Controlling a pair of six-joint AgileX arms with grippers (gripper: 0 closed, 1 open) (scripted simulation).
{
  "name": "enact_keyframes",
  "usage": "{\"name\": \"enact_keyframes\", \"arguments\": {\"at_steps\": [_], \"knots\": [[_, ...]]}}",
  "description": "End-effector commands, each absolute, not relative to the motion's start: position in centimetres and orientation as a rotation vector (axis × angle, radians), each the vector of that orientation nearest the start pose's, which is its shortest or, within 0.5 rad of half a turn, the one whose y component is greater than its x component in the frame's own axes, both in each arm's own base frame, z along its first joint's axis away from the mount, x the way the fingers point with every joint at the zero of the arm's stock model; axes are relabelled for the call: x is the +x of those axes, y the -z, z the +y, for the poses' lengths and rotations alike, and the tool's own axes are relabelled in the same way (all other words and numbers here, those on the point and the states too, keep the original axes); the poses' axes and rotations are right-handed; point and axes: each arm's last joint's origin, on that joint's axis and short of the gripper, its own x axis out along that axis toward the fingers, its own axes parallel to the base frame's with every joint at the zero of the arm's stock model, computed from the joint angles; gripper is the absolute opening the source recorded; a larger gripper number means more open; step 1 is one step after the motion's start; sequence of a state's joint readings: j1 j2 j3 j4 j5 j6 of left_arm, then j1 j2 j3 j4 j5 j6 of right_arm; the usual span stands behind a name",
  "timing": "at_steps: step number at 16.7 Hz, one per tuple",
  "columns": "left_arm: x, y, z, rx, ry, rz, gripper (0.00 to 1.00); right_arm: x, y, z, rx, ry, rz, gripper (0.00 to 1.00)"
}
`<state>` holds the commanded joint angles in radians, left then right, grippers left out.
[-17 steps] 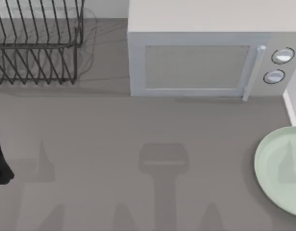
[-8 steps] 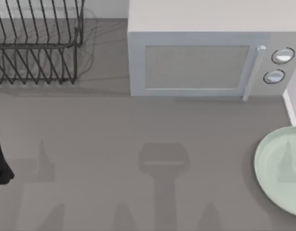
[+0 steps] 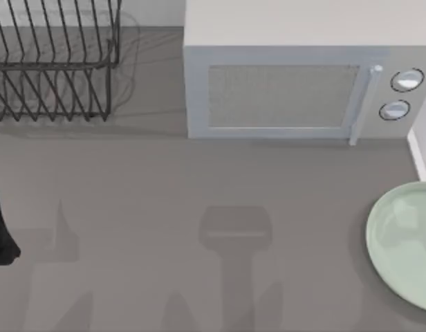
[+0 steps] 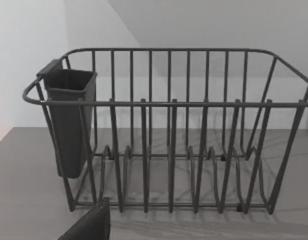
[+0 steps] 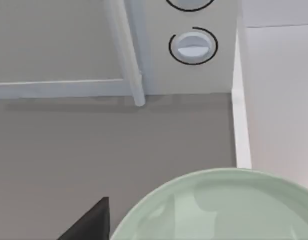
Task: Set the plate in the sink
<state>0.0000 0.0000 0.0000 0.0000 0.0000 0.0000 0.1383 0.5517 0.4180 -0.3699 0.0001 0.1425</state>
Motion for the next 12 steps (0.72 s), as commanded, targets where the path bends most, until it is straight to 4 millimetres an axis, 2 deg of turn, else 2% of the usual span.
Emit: {"name": "enact_keyframes", "arguments": {"at_steps": [3,5,9,12], "knots": [[10.6,-16.0,-0.1,0.0,0.0,0.0,1.0,17.0,-23.2,3.5,0.12,-0.113,0.785,1.0],[10.6,-16.0,-0.1,0.0,0.0,0.0,1.0,19.5,-23.5,5.0,0.116,-0.107,0.968,1.0],[10.6,-16.0,-0.1,0.0,0.0,0.0,1.0,24.3,-22.3,8.4,0.078,-0.065,1.295,1.0],[10.6,-16.0,-0.1,0.0,0.0,0.0,1.0,26.7,-20.8,10.6,0.038,-0.024,1.468,1.0]]}}
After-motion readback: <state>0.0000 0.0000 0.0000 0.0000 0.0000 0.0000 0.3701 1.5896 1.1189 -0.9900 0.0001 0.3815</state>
